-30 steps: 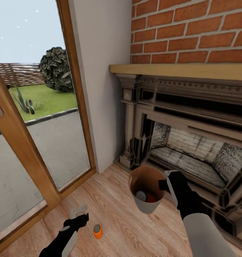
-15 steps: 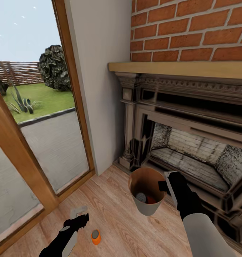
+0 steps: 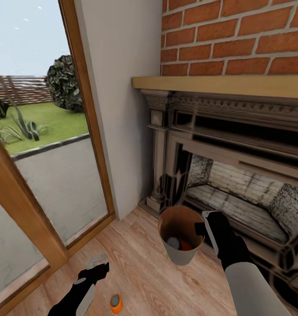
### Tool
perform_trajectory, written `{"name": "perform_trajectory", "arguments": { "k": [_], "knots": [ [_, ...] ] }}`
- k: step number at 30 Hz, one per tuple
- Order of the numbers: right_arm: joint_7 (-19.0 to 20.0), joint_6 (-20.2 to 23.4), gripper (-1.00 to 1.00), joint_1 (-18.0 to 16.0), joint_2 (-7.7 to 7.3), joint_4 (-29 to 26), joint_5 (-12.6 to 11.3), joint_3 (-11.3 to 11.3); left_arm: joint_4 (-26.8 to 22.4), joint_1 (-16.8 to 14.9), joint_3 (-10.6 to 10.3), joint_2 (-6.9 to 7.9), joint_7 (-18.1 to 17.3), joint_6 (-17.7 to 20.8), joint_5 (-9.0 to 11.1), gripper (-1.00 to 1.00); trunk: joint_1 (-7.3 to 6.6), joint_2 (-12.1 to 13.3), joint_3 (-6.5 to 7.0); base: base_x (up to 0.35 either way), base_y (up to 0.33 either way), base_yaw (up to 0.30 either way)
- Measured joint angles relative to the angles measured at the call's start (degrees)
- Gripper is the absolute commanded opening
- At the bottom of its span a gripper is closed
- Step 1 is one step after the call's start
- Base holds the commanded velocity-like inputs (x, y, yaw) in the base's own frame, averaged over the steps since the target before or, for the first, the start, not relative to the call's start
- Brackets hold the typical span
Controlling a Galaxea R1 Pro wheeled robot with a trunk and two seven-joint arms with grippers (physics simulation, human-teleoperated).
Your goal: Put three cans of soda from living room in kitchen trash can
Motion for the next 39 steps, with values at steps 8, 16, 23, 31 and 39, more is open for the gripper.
{"name": "perform_trajectory", "arguments": {
  "k": [8,16,23,31,39],
  "knots": [
    [0.0,0.0,-1.00,0.0,0.04,0.0,0.0,0.0,0.0,0.0,0.0,-0.04,0.0,-0.1,0.0,1.00,0.00,0.0,0.00,0.067,0.000,0.000],
    [0.0,0.0,-1.00,0.0,0.04,0.0,0.0,0.0,0.0,0.0,0.0,-0.02,0.0,-0.1,0.0,1.00,0.65,-1.2,-0.53,0.003,0.000,0.000],
    [0.0,0.0,-1.00,0.0,0.04,0.1,0.1,0.0,0.0,0.0,0.0,-0.02,0.0,-0.1,0.0,1.00,2.19,-4.0,-1.79,0.000,0.000,0.000],
    [0.0,0.0,-1.00,0.0,0.04,0.1,0.1,0.0,0.0,0.0,0.0,-0.03,-0.1,-0.1,0.0,1.00,3.95,-7.2,-3.33,0.000,0.000,0.000],
    [0.0,0.0,-1.00,0.0,0.04,0.1,0.1,0.0,0.0,0.0,0.0,-0.02,-0.1,0.0,0.0,1.00,5.71,-10.4,-5.29,0.000,0.000,0.000]
  ]
}}
